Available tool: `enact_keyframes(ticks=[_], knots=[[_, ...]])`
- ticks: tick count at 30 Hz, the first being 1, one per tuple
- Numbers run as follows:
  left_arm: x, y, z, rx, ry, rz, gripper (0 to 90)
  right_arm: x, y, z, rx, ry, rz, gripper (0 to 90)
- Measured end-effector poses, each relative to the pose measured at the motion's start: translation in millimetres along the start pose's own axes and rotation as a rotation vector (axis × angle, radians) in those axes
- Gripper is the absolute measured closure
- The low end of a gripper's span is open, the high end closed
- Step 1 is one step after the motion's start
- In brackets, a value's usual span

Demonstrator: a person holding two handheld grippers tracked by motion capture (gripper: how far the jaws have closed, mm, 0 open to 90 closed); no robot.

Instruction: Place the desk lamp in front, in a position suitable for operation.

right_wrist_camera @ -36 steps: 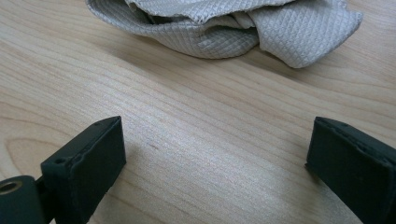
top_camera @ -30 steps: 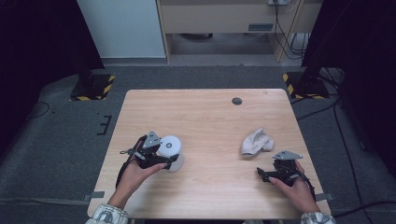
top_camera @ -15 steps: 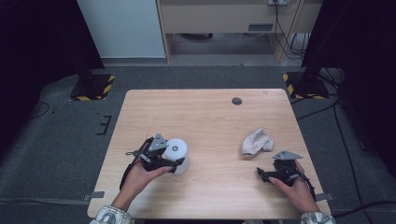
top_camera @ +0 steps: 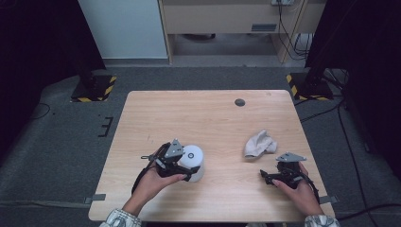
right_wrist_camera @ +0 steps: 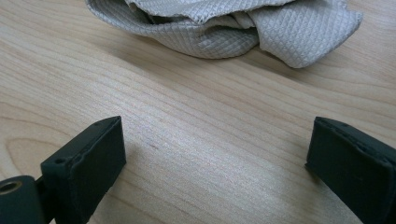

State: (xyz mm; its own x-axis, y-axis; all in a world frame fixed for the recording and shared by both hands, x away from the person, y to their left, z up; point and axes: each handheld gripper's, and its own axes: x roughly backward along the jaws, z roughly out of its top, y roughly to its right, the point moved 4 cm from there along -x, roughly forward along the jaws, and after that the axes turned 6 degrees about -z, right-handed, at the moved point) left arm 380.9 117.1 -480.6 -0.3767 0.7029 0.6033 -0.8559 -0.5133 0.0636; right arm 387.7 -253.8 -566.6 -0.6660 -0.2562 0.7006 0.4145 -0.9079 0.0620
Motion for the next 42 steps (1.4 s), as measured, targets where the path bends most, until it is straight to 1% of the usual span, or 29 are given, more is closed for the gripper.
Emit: enact_keyframes(ticks=[1,4,5,6,8,9,10,11,14,16,17,18,23,24,26,29,30,31,32,33,34,36,38,39,40,41,42], knots=[[0.0,0.0,0.0,0.000,0.000,0.000,7.6,0.0,0.0,0.0,0.000,0.000,0.000,4.7],[-4.2,5.9,2.9,-0.010,-0.003,-0.014,7.6,0.0,0.0,0.0,0.000,0.000,0.000,4.7],[-4.2,5.9,2.9,-0.010,-0.003,-0.014,7.6,0.0,0.0,0.0,0.000,0.000,0.000,4.7],[-6.9,9.8,4.6,-0.017,-0.003,-0.024,7.6,0.0,0.0,0.0,0.000,0.000,0.000,4.7],[-9.2,13.2,6.0,-0.023,-0.003,-0.032,7.6,0.0,0.0,0.0,0.000,0.000,0.000,4.7],[-9.2,13.2,6.0,-0.023,-0.003,-0.032,7.6,0.0,0.0,0.0,0.000,0.000,0.000,4.7],[-12.5,17.0,7.9,-0.027,0.000,-0.041,7.6,0.0,0.0,0.0,0.000,0.000,0.000,4.7],[-12.5,17.0,7.9,-0.027,0.000,-0.041,7.6,0.0,0.0,0.0,0.000,0.000,0.000,4.7],[-17.4,23.3,11.4,-0.040,-0.005,-0.053,7.6,0.0,0.0,0.0,0.000,0.000,0.000,4.7],[-22.0,27.8,14.5,-0.041,-0.004,-0.062,7.6,0.0,0.0,0.0,0.000,0.000,0.000,4.7],[-22.0,27.8,14.5,-0.041,-0.004,-0.062,7.6,0.0,0.0,0.0,0.000,0.000,0.000,4.7],[-25.3,29.7,16.8,-0.049,-0.005,-0.066,7.6,0.0,0.0,0.0,0.000,0.000,0.000,4.7],[-29.6,34.1,19.6,-0.054,-0.005,-0.075,7.4,0.0,0.0,0.0,0.000,0.000,0.000,4.7],[-30.7,34.3,20.0,-0.042,-0.005,-0.074,7.3,0.0,0.0,0.0,0.000,0.000,0.000,4.7],[-31.5,34.2,20.0,-0.041,-0.004,-0.075,6.4,0.0,0.0,0.0,0.000,0.000,0.000,4.7],[-29.9,33.9,20.0,-0.036,0.006,-0.076,4.1,0.0,0.0,0.0,0.000,0.000,0.000,4.7],[-25.6,33.7,20.0,-0.036,0.021,-0.074,3.7,0.0,0.0,0.0,0.000,0.000,0.000,4.7],[-25.6,33.7,20.0,-0.036,0.021,-0.074,3.5,0.0,0.0,0.0,0.000,0.000,0.000,4.7],[-19.8,34.7,19.7,-0.039,0.041,-0.091,3.4,0.0,0.0,0.0,0.000,0.000,0.000,4.7],[-19.8,34.7,19.7,-0.039,0.041,-0.091,3.0,0.0,0.0,0.0,0.000,0.000,0.000,4.7],[-12.4,34.8,19.1,-0.046,0.062,-0.104,2.7,0.0,0.0,0.0,0.000,0.000,0.000,4.7],[-4.3,33.5,18.5,-0.053,0.080,-0.104,2.9,0.0,0.0,0.0,0.000,0.000,0.000,4.7],[4.0,32.0,16.1,-0.048,0.093,-0.108,2.9,0.0,0.0,0.0,0.000,0.000,0.000,4.7],[4.0,32.0,16.1,-0.048,0.093,-0.108,3.1,0.0,0.0,0.0,0.000,0.000,0.000,4.7],[11.2,29.4,9.3,-0.044,0.081,-0.097,3.5,0.0,0.0,0.0,0.000,0.000,0.000,4.7],[11.2,29.4,9.3,-0.044,0.081,-0.097,3.7,0.0,0.0,0.0,0.000,0.000,0.000,4.7],[18.3,23.9,-1.1,-0.038,0.056,-0.073,3.8,0.0,0.0,0.0,0.000,0.000,0.000,4.7]])
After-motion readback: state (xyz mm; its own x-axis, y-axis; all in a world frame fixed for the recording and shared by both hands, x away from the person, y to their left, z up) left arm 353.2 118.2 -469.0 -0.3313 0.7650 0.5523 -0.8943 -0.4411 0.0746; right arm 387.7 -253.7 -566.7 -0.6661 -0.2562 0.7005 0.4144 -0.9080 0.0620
